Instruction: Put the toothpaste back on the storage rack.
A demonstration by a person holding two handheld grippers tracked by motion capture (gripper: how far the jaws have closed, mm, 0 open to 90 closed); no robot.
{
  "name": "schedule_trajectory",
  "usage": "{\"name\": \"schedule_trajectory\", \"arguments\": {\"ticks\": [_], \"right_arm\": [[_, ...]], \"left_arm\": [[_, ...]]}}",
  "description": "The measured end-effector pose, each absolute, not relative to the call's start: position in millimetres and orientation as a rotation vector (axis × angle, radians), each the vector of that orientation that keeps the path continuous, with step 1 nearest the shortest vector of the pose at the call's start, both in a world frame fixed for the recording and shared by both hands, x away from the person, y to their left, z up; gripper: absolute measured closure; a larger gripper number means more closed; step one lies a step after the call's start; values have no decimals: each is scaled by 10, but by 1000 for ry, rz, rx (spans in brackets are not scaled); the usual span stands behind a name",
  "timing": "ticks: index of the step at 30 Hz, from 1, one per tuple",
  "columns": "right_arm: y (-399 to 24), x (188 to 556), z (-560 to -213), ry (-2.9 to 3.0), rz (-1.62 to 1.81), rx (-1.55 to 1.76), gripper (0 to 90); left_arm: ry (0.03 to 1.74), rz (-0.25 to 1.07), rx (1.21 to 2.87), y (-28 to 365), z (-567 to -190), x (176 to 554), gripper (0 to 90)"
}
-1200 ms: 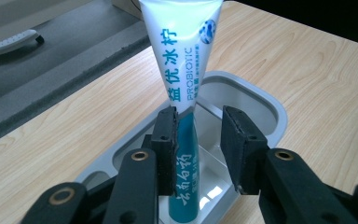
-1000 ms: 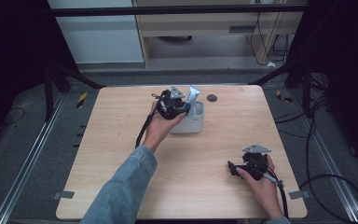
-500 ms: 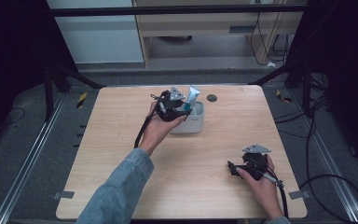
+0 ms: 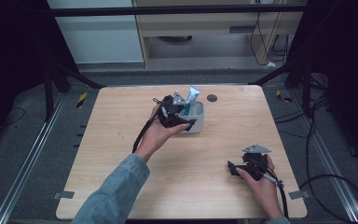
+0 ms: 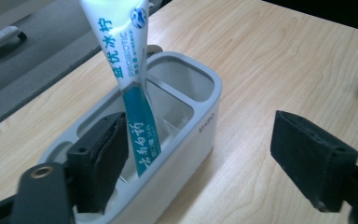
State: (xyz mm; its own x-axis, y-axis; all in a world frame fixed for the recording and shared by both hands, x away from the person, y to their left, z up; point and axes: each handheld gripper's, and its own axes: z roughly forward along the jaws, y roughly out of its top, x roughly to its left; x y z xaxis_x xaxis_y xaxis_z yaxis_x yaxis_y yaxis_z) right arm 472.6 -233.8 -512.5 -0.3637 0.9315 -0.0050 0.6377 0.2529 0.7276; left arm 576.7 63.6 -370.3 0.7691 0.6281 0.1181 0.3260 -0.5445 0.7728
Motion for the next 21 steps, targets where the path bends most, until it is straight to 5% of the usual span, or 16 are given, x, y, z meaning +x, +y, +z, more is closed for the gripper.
{"name": "schedule_trajectory", "arguments": {"ticks": [21], "right_arm": [[-2326, 4713, -5124, 2093, 903, 1432, 25]], "left_arm": [[825, 445, 2273, 1474, -4088, 5346, 83]]}}
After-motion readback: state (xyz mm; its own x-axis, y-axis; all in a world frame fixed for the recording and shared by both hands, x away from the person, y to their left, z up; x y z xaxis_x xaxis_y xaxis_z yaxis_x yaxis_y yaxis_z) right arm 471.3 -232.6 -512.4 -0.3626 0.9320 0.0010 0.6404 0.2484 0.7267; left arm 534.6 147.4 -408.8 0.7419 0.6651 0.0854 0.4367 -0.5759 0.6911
